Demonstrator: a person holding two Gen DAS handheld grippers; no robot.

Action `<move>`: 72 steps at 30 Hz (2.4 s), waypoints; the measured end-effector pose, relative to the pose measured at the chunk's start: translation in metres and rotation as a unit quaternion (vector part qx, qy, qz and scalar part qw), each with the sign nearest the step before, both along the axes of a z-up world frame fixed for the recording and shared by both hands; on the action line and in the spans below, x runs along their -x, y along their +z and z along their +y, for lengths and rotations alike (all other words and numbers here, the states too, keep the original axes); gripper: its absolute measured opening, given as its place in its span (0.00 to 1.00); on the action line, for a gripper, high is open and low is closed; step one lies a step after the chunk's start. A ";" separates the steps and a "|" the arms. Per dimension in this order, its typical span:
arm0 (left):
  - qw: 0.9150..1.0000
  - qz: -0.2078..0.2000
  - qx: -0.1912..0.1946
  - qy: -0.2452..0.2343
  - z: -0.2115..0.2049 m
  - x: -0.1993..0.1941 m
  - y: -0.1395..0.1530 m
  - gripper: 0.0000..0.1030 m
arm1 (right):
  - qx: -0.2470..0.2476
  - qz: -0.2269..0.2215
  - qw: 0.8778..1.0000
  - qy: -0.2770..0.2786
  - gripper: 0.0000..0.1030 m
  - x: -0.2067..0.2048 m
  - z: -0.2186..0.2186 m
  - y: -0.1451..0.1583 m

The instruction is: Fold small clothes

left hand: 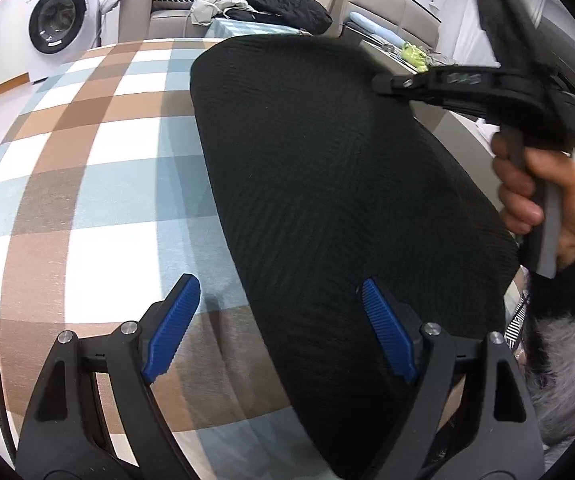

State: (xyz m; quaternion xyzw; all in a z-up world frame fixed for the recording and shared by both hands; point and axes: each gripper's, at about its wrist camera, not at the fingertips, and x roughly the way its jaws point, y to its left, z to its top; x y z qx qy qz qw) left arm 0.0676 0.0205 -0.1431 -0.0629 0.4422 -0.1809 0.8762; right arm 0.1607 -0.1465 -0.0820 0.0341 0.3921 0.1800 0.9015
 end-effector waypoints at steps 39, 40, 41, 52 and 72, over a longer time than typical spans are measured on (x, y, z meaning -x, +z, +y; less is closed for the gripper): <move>0.999 0.002 -0.040 -0.034 0.011 0.071 -0.004 0.80 | -0.070 0.060 0.982 0.164 0.20 0.168 -0.023 -0.071; 0.999 0.001 -0.032 -0.033 0.012 0.071 -0.002 0.80 | -0.075 0.064 0.981 0.170 0.26 0.170 -0.025 -0.069; 0.999 -0.001 -0.026 -0.031 0.014 0.071 -0.001 0.80 | -0.073 0.064 0.980 0.172 0.28 0.175 -0.029 -0.067; 0.999 -0.041 -0.018 -0.020 -0.005 0.068 0.012 0.80 | -0.077 0.054 0.974 0.204 0.27 0.197 -0.038 -0.077; 0.998 -0.010 -0.042 -0.049 -0.024 0.066 -0.010 0.80 | -0.049 0.055 0.973 0.219 0.17 0.190 -0.047 -0.080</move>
